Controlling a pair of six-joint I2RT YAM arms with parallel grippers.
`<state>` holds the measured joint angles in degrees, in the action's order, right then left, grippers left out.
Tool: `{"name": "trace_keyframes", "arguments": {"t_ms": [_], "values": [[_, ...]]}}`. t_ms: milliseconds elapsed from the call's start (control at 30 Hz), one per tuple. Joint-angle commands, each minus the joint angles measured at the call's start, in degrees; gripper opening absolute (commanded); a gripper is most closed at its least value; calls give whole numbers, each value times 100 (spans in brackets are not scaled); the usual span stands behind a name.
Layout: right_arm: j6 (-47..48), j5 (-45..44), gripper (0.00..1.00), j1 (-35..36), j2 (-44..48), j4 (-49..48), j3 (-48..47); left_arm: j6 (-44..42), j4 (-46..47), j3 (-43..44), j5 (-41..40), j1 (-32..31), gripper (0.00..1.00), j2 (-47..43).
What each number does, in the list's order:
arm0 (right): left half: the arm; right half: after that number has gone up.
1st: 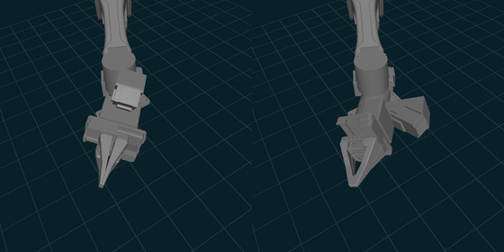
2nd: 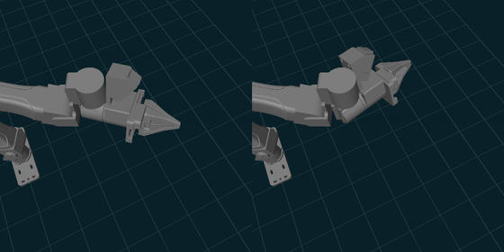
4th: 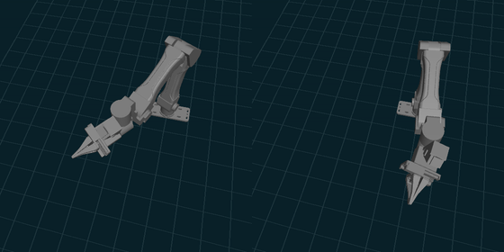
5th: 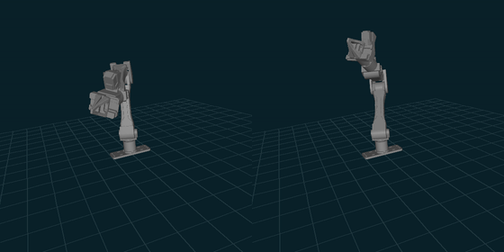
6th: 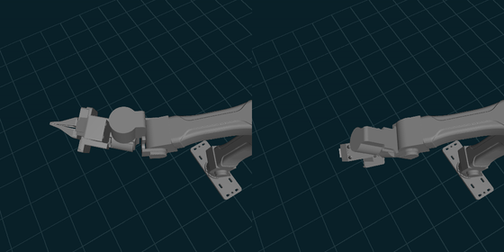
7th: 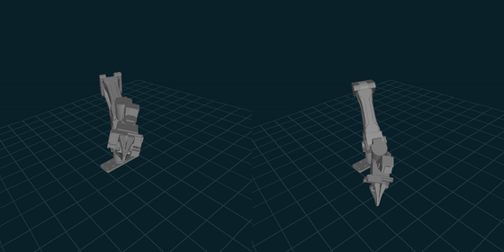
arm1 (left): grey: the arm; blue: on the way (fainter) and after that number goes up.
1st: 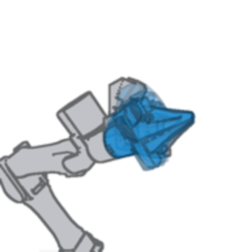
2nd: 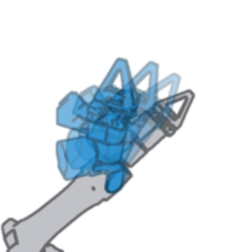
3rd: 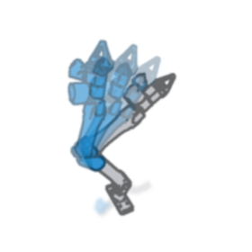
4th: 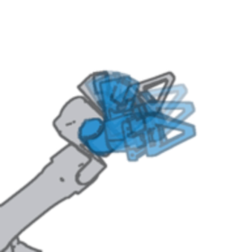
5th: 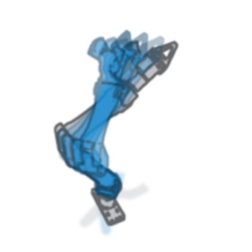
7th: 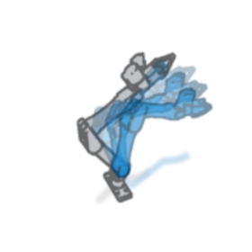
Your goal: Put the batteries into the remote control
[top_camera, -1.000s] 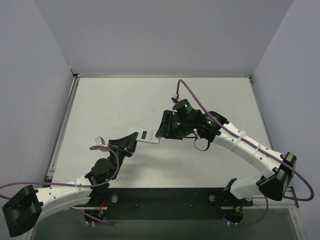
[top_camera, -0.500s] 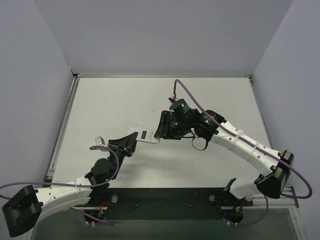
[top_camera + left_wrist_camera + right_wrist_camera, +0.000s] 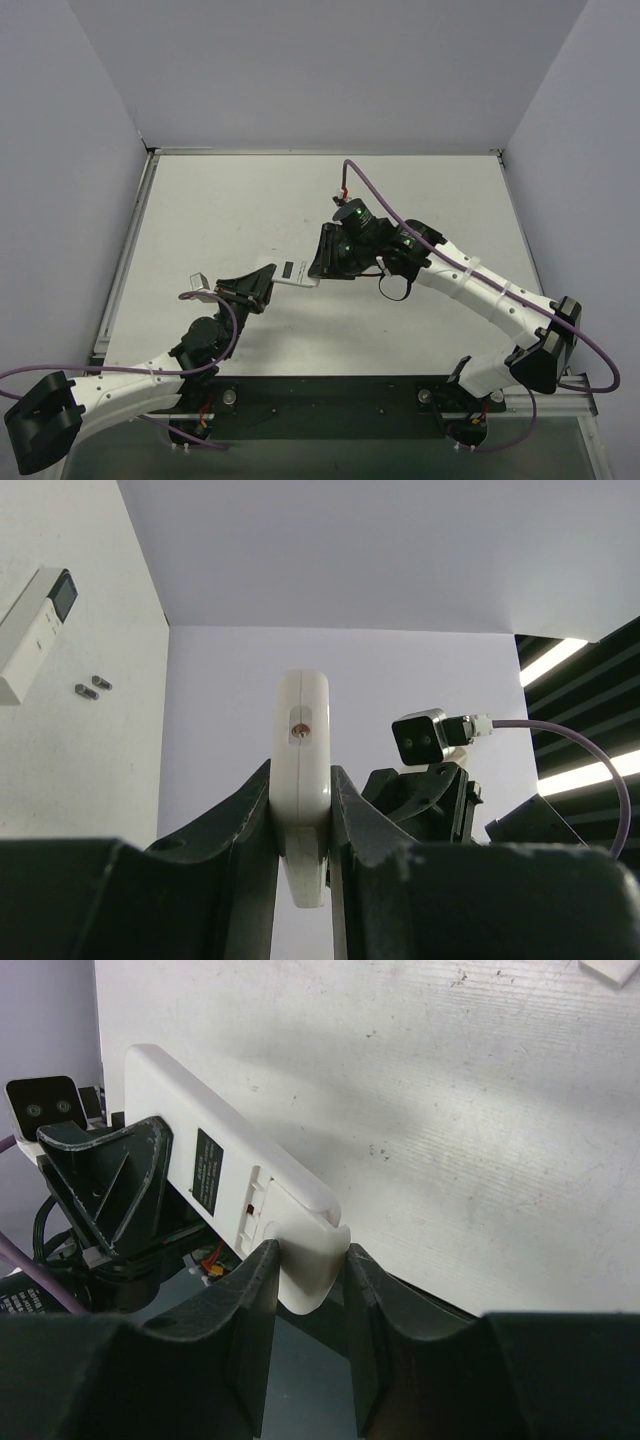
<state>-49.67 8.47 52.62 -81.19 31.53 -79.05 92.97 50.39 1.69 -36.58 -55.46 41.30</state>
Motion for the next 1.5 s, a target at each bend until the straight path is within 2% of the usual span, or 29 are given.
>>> {"name": "trace_keyframes", "arguments": {"t_ms": [0, 767, 1033, 1200, 1467], "values": [[-60, -179, 26, 55, -99, 204, -199, -42, 638, -644, 54, -26, 0, -131], [-499, -82, 26, 240, -600, 46, -366, -508, 1693, -337, 564, -26, 0, 238], [-737, -4, 27, 257, -503, -656, 178, -420, 2273, -345, 661, -35, 0, 423], [-895, 181, 27, 293, -556, -1173, 302, -473, 1931, -249, 722, -44, 0, 151], [-834, 559, 31, 354, -784, -1615, 83, -508, 1905, -240, 775, -52, 0, 124]]}}
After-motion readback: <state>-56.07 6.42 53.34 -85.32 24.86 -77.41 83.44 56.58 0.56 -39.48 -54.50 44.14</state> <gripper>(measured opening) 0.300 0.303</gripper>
